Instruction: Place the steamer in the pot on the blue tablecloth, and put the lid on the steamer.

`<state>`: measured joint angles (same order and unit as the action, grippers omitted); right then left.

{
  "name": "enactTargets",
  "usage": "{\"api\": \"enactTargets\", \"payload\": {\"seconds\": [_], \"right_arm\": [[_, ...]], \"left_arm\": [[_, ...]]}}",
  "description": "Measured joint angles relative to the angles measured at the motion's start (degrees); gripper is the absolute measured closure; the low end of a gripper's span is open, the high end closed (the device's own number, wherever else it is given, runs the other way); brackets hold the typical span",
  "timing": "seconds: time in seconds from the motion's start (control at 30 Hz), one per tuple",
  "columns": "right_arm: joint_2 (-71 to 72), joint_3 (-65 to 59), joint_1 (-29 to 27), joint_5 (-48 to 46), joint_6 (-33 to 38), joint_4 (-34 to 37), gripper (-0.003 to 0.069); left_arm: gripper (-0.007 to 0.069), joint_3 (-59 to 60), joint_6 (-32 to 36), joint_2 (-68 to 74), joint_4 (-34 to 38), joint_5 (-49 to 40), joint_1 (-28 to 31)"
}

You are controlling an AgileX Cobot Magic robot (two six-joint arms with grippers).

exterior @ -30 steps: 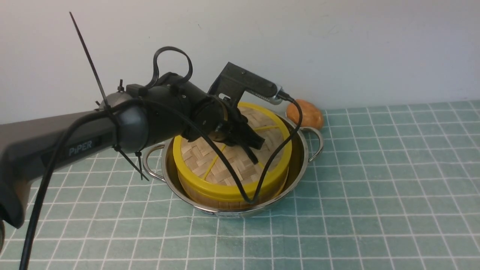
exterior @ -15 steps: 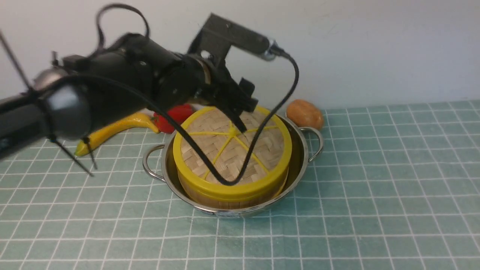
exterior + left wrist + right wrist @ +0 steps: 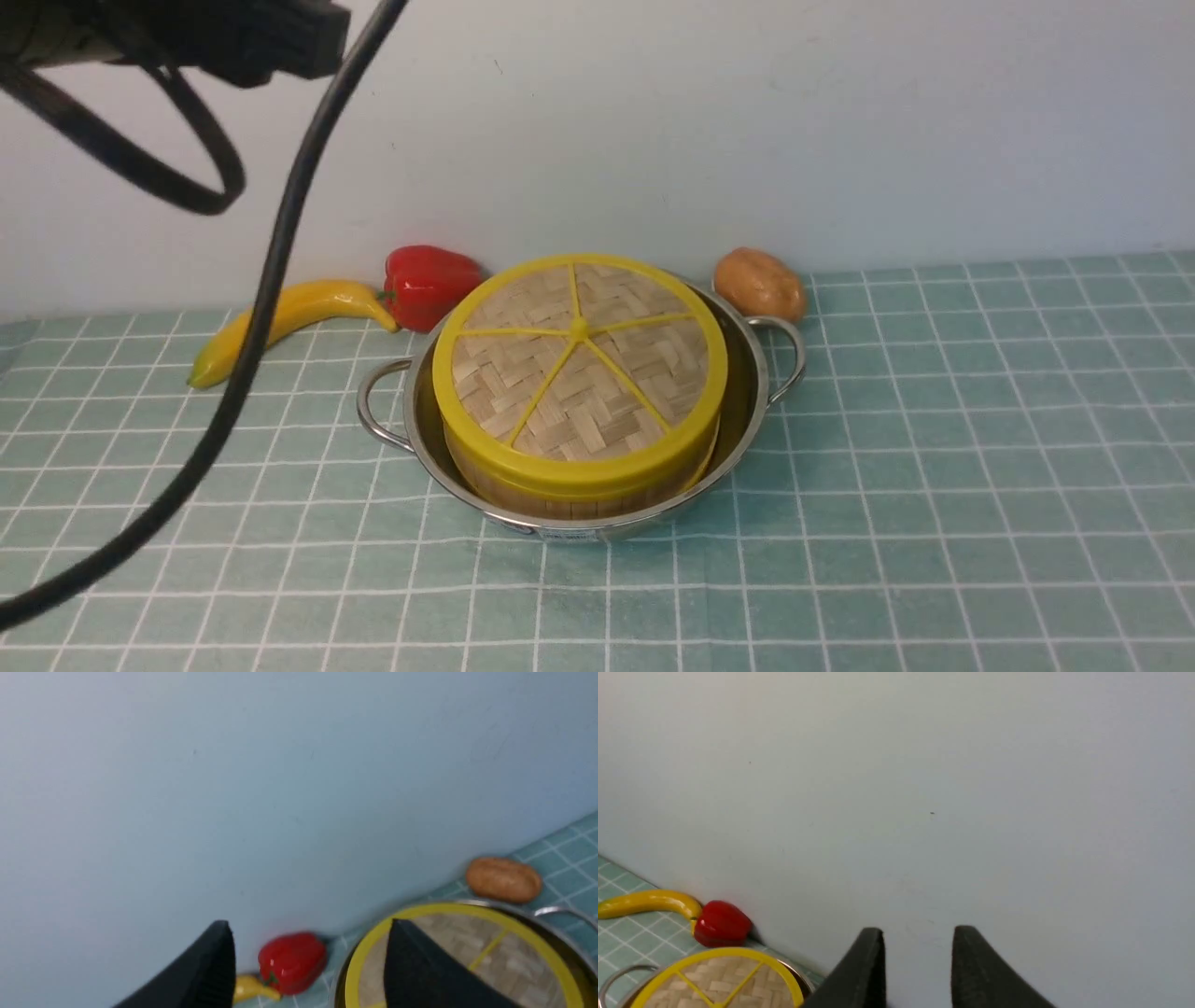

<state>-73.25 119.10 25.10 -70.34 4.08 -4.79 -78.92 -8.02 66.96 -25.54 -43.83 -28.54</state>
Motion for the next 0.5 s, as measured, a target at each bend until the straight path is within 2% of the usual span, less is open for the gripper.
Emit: {"api": "enactTargets", "payload": {"seconds": [0.07, 0.17, 0.33, 0.5], "right_arm": [[5.0, -5.3, 0.0, 0.1, 0.1, -0.9, 0.0501], [14.6, -18.8, 0.0, 1.1, -0.3, -1.3, 0.0568], [28.1, -41.0, 0.0, 12.3, -2.5, -2.7, 0.0617], [38.7, -60.7, 0.0, 21.6, -8.0, -9.2, 0.0620]], "left_arm": [[0.0312, 1.4, 0.0, -1.1, 0.0, -2.0, 0.0], [0.0432, 6.3, 0.0, -4.5, 0.7, -2.8, 0.0], [0.0619, 18.9, -0.1, -12.8, 2.6, 0.8, 0.0], [0.0648, 31.7, -1.6, -22.4, 3.8, 7.0, 0.0]]}}
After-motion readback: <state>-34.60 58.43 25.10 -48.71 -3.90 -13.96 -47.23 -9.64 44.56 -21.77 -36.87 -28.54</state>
